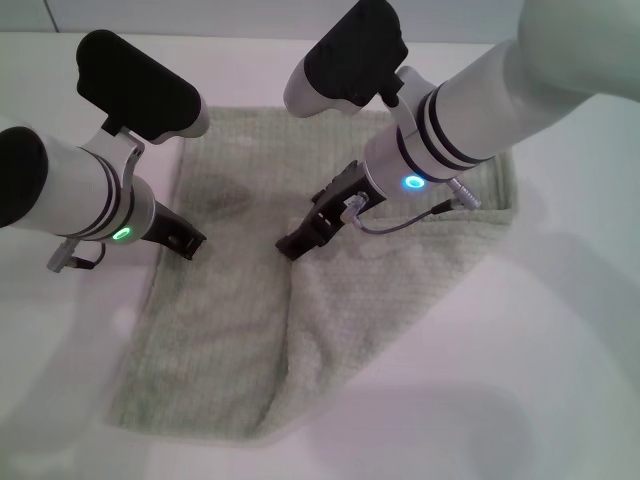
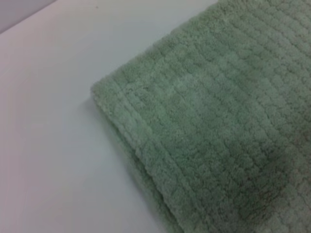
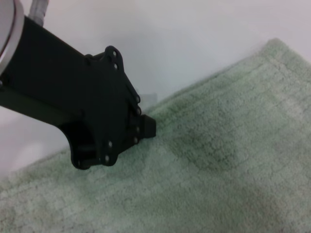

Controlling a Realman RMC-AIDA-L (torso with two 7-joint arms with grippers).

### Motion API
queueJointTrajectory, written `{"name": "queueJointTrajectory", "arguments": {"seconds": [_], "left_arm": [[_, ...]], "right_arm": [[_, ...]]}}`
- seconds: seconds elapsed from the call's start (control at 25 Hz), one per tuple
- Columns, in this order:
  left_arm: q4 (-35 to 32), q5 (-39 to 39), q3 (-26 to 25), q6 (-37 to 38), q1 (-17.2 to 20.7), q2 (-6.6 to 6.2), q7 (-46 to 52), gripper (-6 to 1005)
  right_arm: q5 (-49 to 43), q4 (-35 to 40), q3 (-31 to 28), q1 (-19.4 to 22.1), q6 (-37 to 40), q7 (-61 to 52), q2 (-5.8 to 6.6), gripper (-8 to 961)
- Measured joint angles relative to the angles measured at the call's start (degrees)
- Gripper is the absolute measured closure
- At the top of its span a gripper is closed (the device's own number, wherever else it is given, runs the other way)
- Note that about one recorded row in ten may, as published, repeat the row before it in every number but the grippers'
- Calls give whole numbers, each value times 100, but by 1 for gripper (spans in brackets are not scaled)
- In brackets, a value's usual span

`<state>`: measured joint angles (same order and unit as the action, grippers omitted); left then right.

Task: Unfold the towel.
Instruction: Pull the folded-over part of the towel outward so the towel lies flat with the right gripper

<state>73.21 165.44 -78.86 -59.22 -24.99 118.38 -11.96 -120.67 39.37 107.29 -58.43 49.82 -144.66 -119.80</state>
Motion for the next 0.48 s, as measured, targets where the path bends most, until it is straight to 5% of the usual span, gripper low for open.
{"name": "queueJointTrajectory", "arguments": {"seconds": [0.48], "left_arm": [[-12,-3,-2,-3,14,1,1,1001]], "right_arm": [[0,1,73,-21,-36,-11,-9,144]]}}
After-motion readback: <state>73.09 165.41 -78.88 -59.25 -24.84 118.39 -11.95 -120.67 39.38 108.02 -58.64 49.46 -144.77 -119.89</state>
